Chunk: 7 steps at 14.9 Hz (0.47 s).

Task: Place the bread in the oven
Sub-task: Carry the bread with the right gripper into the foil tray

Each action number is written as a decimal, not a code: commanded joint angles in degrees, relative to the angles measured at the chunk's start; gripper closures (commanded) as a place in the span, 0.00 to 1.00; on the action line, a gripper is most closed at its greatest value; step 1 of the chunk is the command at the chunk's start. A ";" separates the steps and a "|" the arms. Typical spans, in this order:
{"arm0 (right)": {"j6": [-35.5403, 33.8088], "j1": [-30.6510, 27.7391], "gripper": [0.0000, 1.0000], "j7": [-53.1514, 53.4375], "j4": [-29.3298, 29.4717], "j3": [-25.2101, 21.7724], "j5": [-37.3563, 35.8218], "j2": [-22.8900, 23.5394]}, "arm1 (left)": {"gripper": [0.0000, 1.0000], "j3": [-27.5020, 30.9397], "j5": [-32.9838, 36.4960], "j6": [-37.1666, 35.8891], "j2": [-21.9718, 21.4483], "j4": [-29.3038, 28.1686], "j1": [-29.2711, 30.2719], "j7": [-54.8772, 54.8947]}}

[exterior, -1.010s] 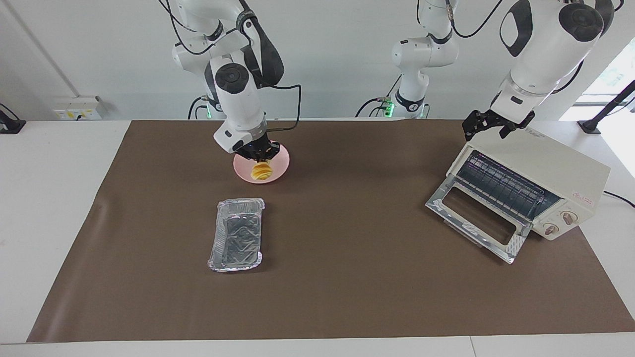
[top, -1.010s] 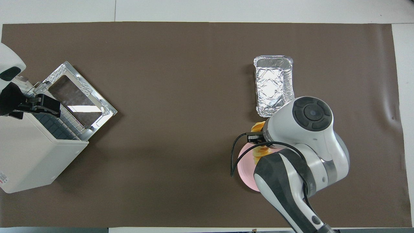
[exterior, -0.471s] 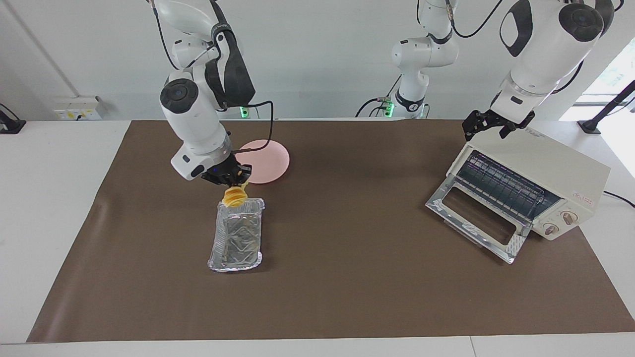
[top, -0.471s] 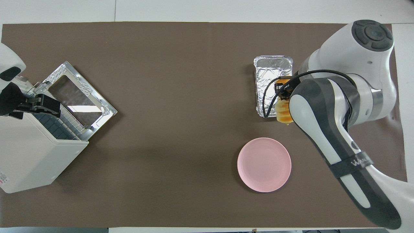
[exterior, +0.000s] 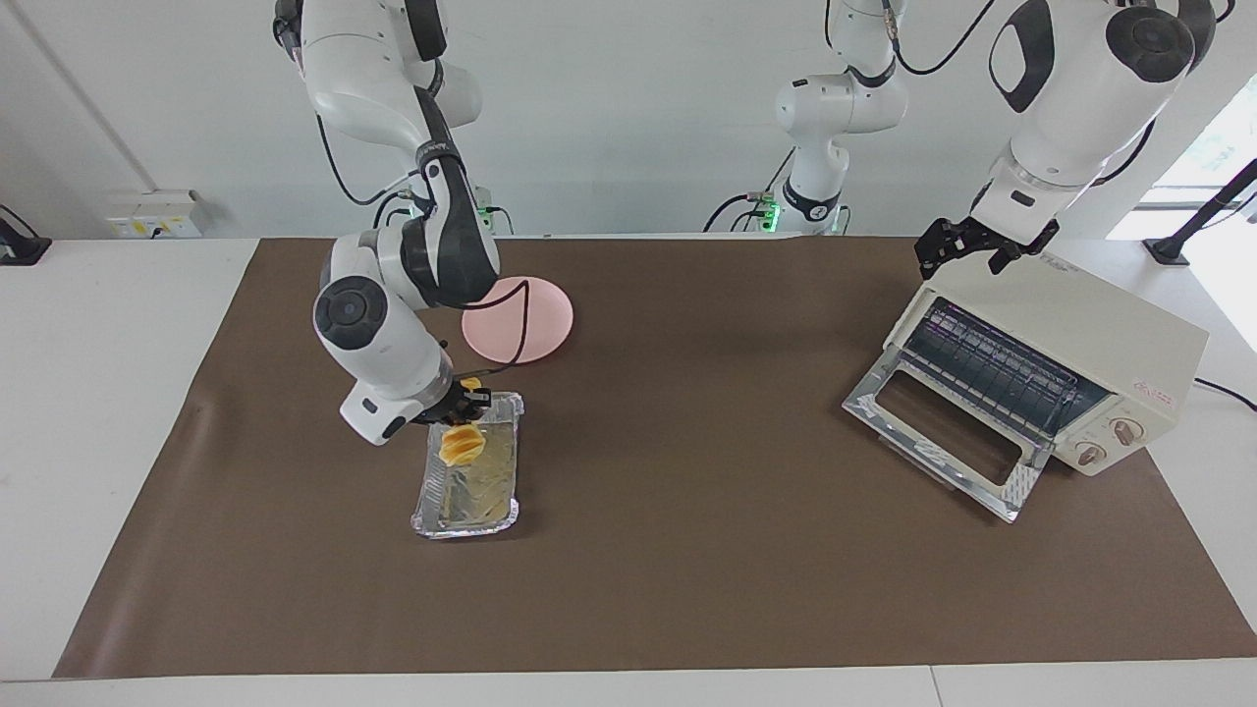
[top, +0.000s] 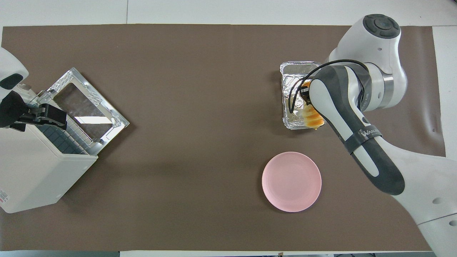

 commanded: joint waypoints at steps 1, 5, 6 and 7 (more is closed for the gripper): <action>-0.55 -0.82 1.00 -1.33 5.45 0.37 0.22 4.09 | 0.00 0.02 -0.84 -0.08 -0.88 -0.55 0.29 -0.36; -2.56 -1.43 1.00 -1.33 7.99 0.29 0.22 5.05 | 0.00 0.02 -0.84 -0.08 -0.88 -0.55 0.29 -0.36; -4.49 -1.53 1.00 -1.33 10.70 0.29 0.31 6.10 | 0.00 0.10 -0.84 -0.08 -0.88 -0.55 0.29 -0.36; -6.25 -1.70 1.00 -1.33 13.08 0.29 0.40 6.98 | 0.00 0.02 -0.84 -0.08 -0.88 -0.55 0.29 -0.36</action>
